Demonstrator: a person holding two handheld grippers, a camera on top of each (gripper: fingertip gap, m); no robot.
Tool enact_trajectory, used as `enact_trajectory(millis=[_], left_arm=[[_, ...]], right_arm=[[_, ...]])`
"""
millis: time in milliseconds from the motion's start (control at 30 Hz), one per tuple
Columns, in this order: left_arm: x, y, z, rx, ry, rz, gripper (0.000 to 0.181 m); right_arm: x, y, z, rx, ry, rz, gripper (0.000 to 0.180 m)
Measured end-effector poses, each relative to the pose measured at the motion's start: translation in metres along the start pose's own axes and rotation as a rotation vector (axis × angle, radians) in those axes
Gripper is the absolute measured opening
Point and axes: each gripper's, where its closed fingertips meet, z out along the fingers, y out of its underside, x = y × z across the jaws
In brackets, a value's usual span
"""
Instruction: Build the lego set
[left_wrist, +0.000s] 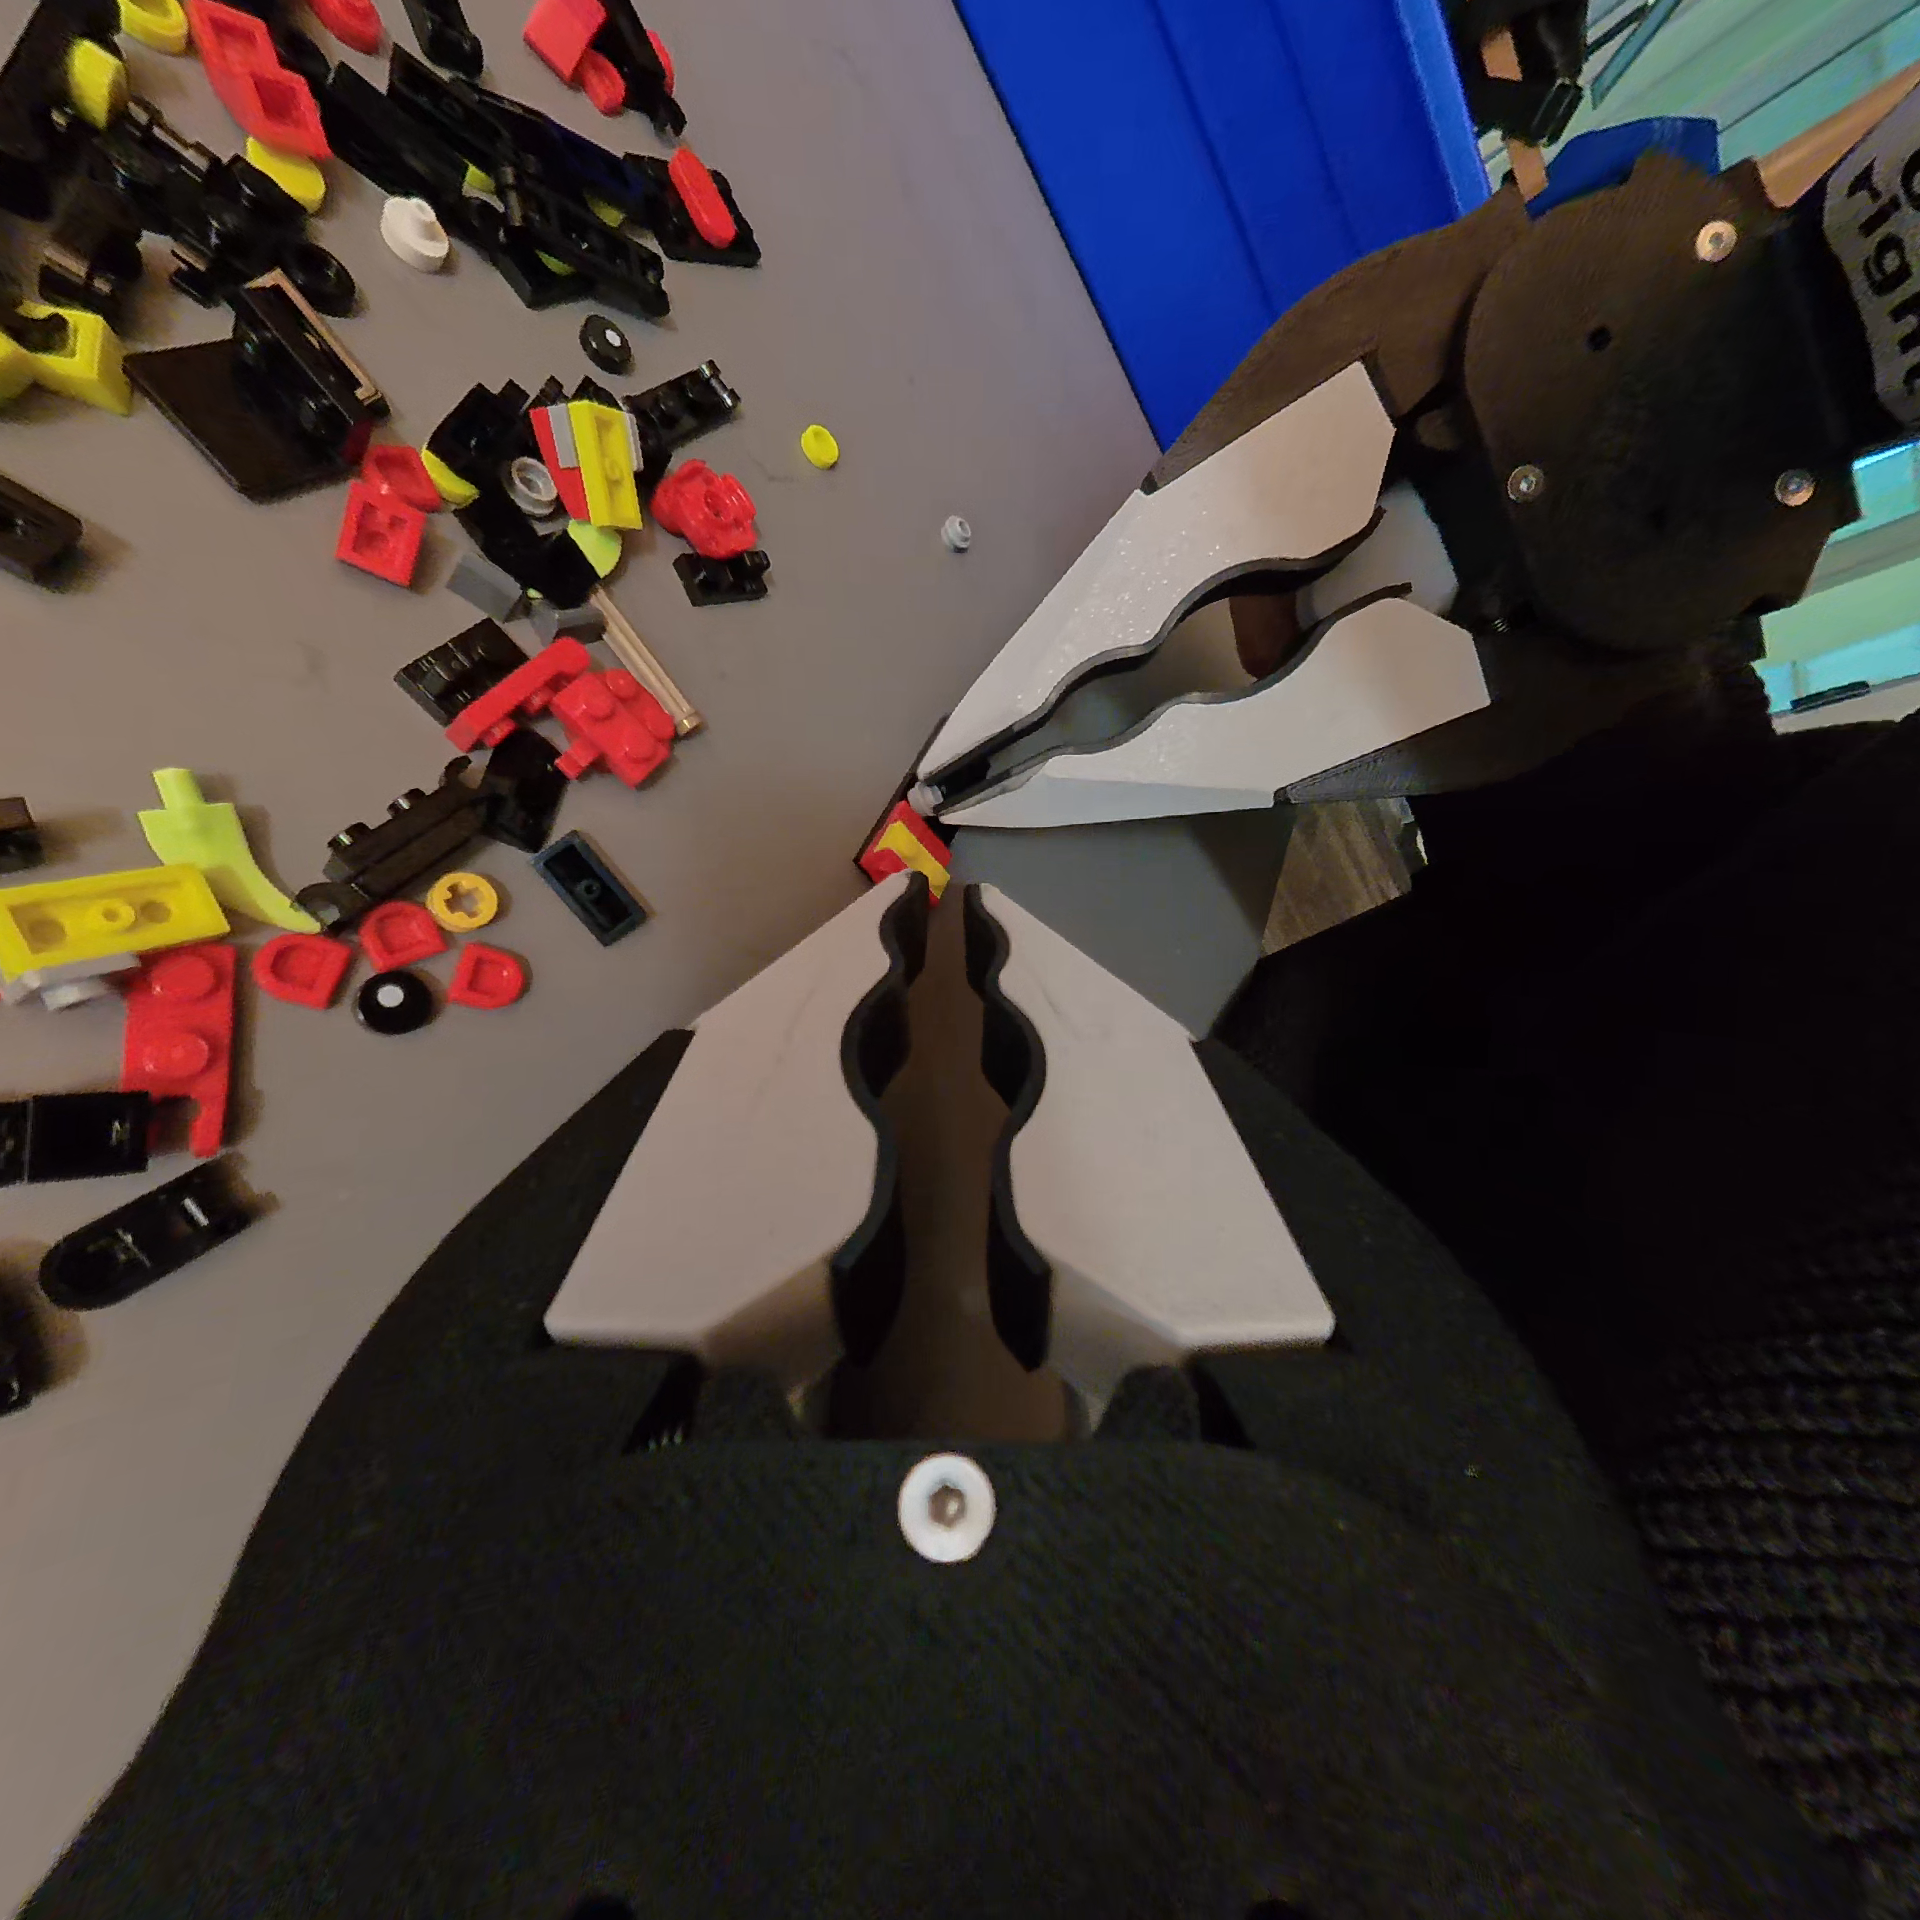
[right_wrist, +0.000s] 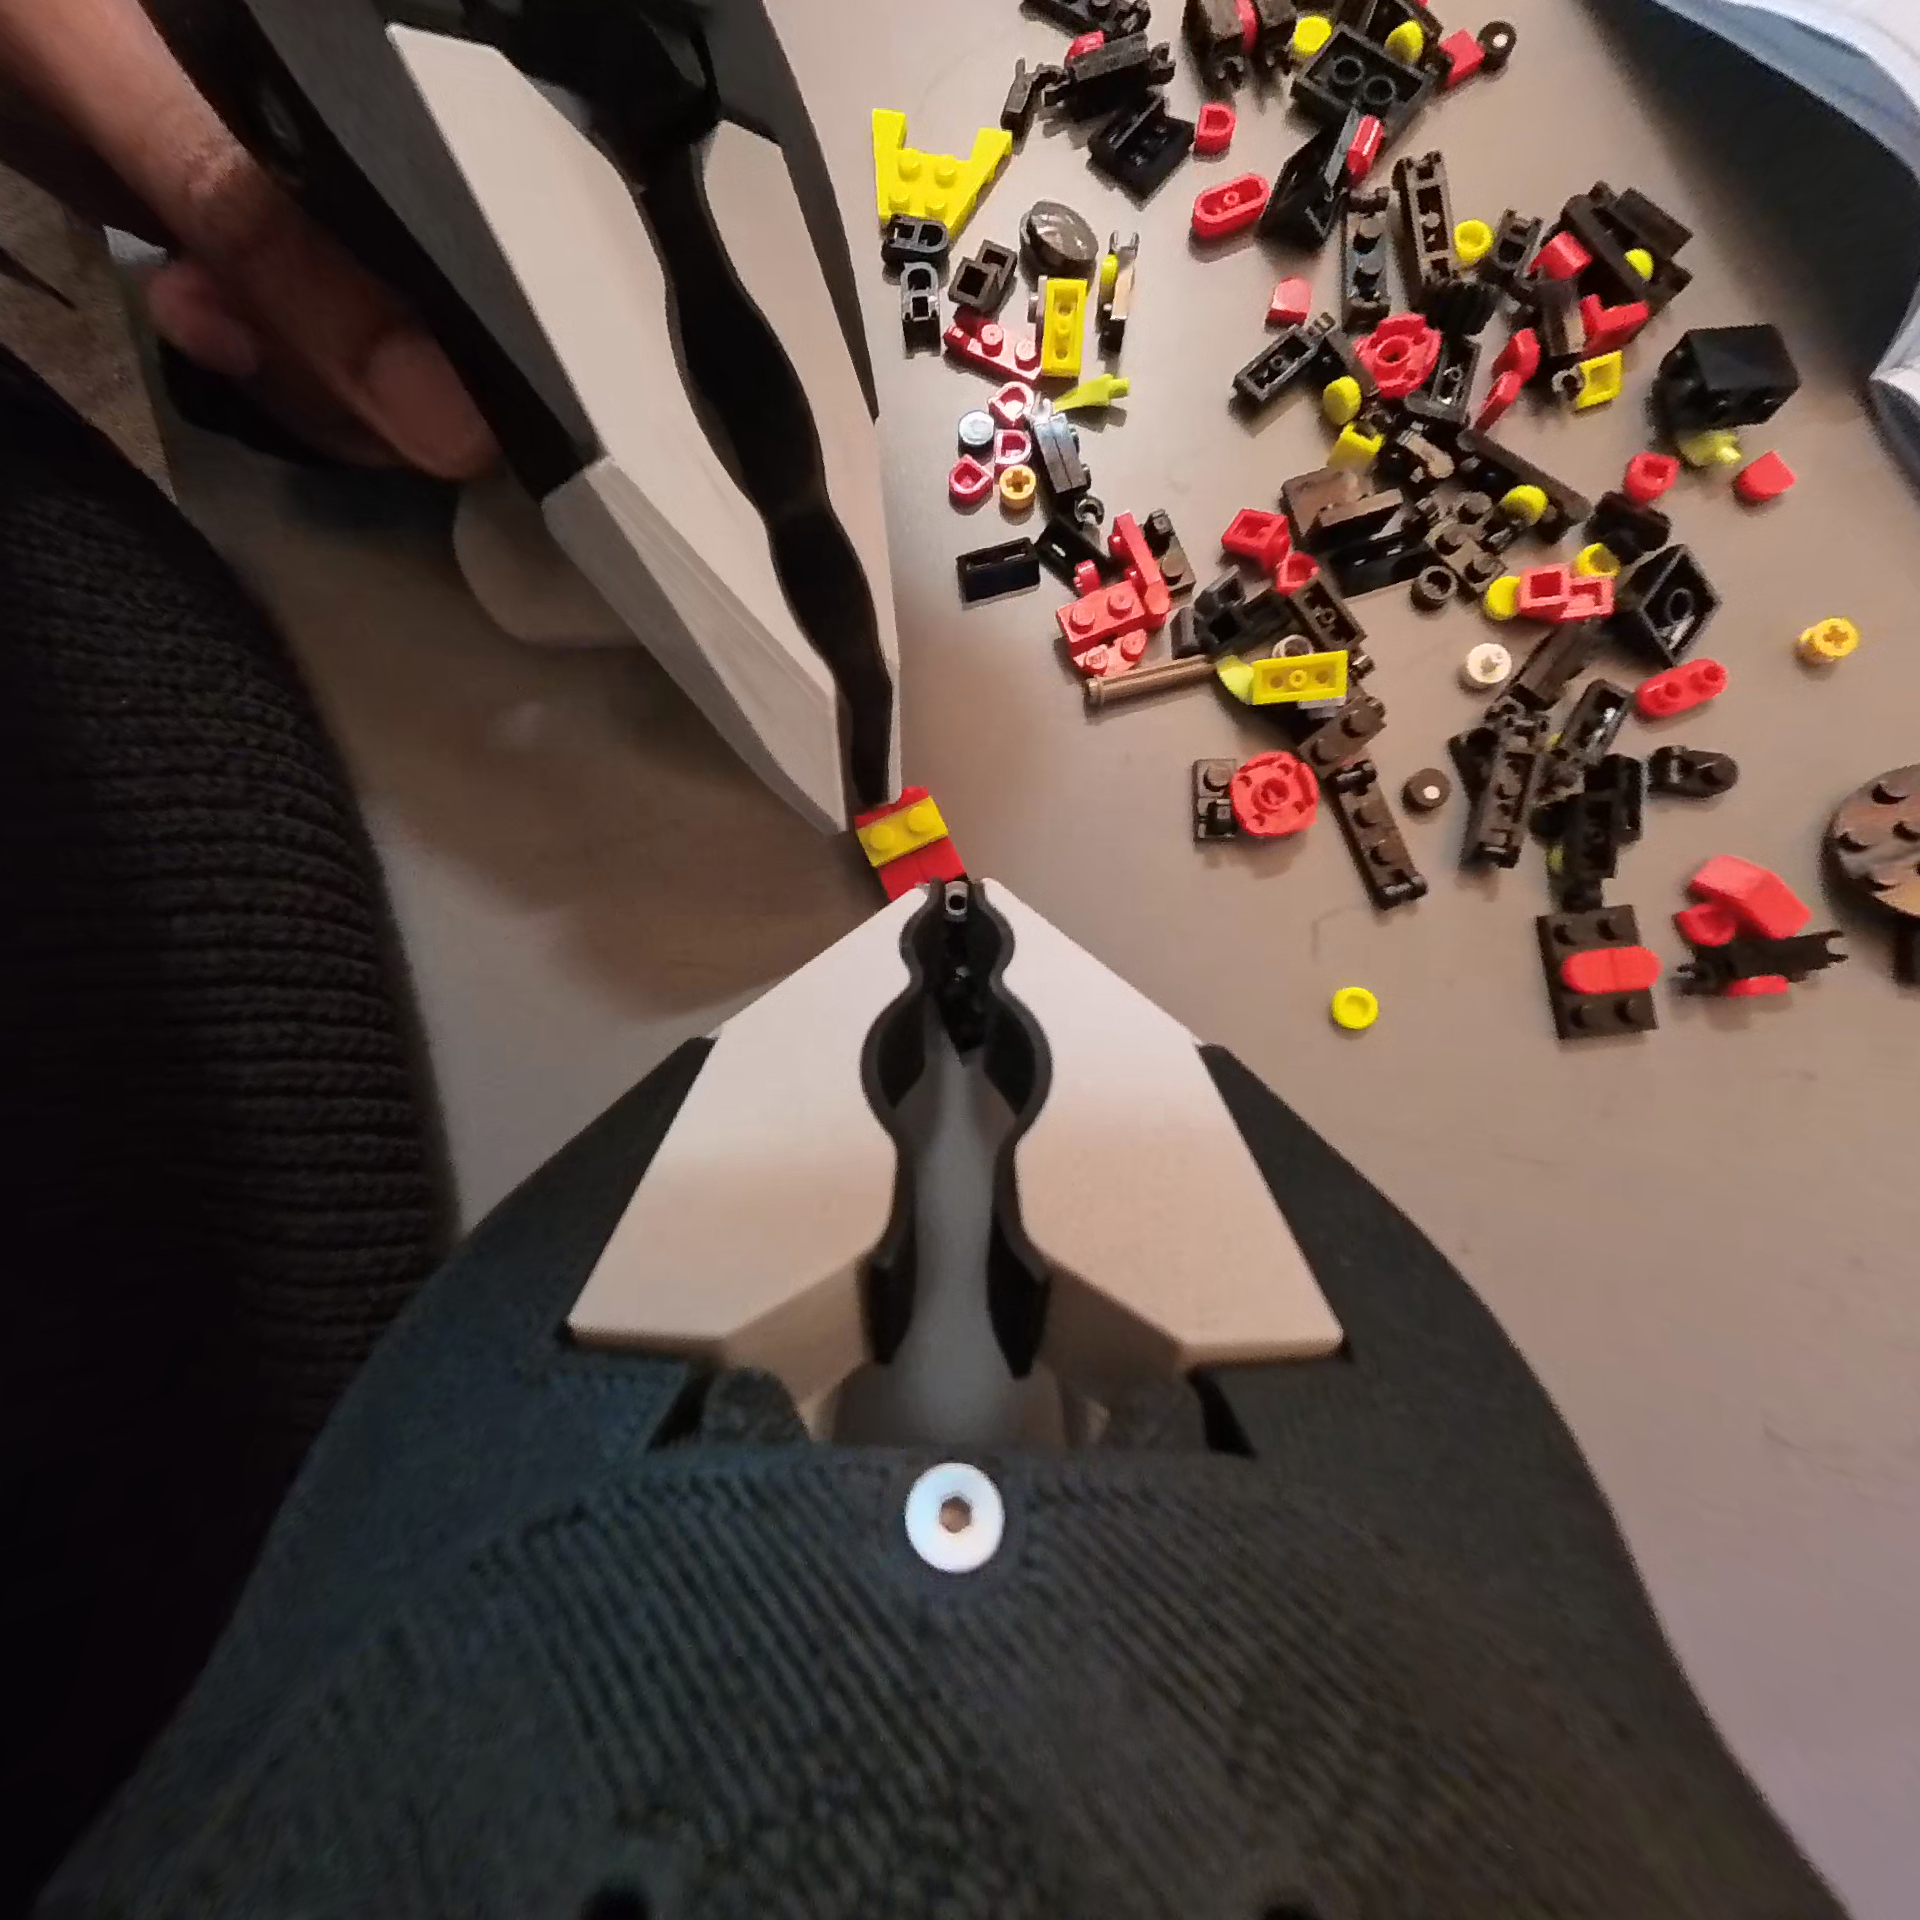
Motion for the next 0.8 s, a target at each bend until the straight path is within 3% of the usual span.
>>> enact_trajectory(millis=[67, 100, 133, 233, 400, 567, 667, 800], left_arm=[[0.001, 0.0, 0.0, -0.006, 0.009, 0.006, 0.008], [0.002, 0.001, 0.0, -0.008, 0.011, 0.006, 0.01], [0.002, 0.001, 0.0, -0.01, 0.009, 0.01, 0.011], [0.002, 0.002, 0.0, -0.013, -0.001, 0.027, 0.012], [0.002, 0.002, 0.001, -0.015, -0.005, 0.037, 0.013], [0.003, 0.003, 0.001, -0.02, -0.006, 0.051, 0.015], [0.003, 0.004, 0.001, -0.024, -0.011, 0.064, 0.017], [0.003, 0.005, 0.0, -0.029, -0.024, 0.088, 0.02]], right_arm=[[-0.001, 0.001, -0.001, 0.023, -0.032, 0.027, 0.008], [-0.003, 0.0, -0.003, 0.039, -0.061, 0.06, 0.029], [-0.003, -0.002, -0.005, 0.065, -0.088, 0.092, 0.033], [0.003, -0.007, -0.014, 0.134, -0.098, 0.138, 0.02], [0.013, 0.009, -0.01, 0.068, -0.018, 0.063, 0.022], [0.014, 0.012, -0.004, 0.042, 0.032, -0.047, 0.043], [0.01, 0.011, -0.002, 0.049, 0.023, -0.071, 0.043], [0.007, 0.012, -0.002, 0.048, 0.008, -0.071, 0.02]])
